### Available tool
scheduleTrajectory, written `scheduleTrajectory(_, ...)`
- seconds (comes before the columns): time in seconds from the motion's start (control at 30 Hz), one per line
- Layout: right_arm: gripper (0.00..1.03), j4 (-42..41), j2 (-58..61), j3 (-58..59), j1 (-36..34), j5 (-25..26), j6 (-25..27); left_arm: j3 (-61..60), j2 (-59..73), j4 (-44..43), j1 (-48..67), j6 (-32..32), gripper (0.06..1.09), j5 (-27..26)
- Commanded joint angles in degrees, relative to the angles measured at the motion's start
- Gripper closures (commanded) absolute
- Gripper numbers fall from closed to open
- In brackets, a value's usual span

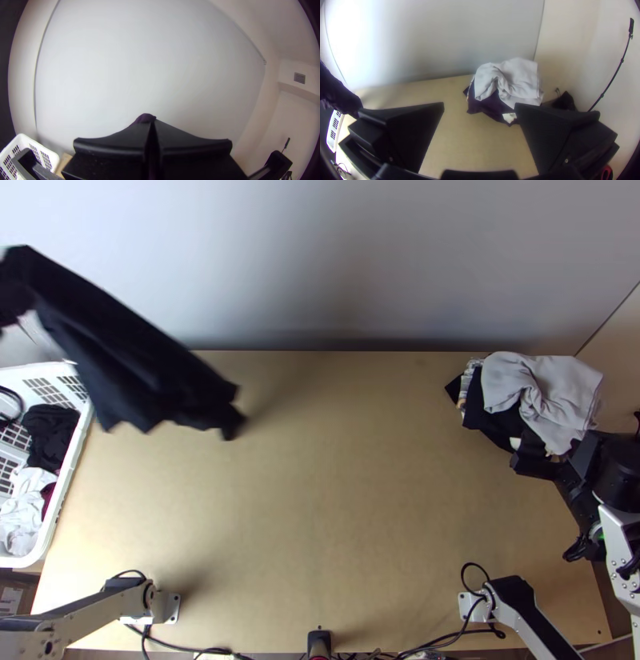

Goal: Fold the t-shirt

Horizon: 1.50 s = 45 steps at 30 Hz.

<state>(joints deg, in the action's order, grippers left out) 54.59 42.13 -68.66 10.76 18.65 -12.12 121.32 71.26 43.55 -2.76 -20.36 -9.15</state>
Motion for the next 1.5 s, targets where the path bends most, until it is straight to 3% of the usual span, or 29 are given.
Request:
scheduleTrajectory(0.0,0.04,1.0,-1.3,0.3,-1.0,-0.4,-0.6,-4.0,-1.8,2.7,17.0,-6.3,1.05,2.7)
scheduleTrajectory(0.37,0.04,1.3,-1.1,-0.3,-1.5,-1.1,-1.4,-22.1,-2.9,-1.0,42.8,-9.4,1.05,6.5)
scheduleTrajectory(0.73,0.04,3.2,-0.6,-1.2,-2.6,-1.7,-1.4,-38.9,6.3,-20.8,61.9,-9.9,1.05,8.7)
scheduleTrajectory(0.93,0.04,5.7,0.5,-1.7,-3.7,-1.9,-1.4,-36.9,18.4,-32.4,65.0,-7.5,1.05,8.7)
scheduleTrajectory(1.27,0.04,5.6,4.6,-2.1,-3.7,-2.1,-1.4,-26.1,35.2,-38.6,65.2,-7.3,1.05,12.0)
scheduleTrajectory(1.3,0.04,5.5,5.0,-2.4,-3.2,-2.2,-1.5,-25.3,35.3,-38.4,64.9,-7.3,1.0,12.2)
scheduleTrajectory(1.33,0.04,5.6,5.2,-2.6,-2.2,-2.3,-1.5,-24.5,35.3,-37.6,64.5,-7.5,0.84,13.0)
scheduleTrajectory(1.37,0.04,5.5,5.7,-2.8,-1.0,-2.3,-1.5,-23.5,35.0,-35.3,64.3,-7.6,0.62,13.7)
scheduleTrajectory(1.47,0.04,5.1,7.3,-2.6,3.6,-2.2,-0.4,-19.7,33.9,-26.7,62.1,-7.5,0.25,15.3)
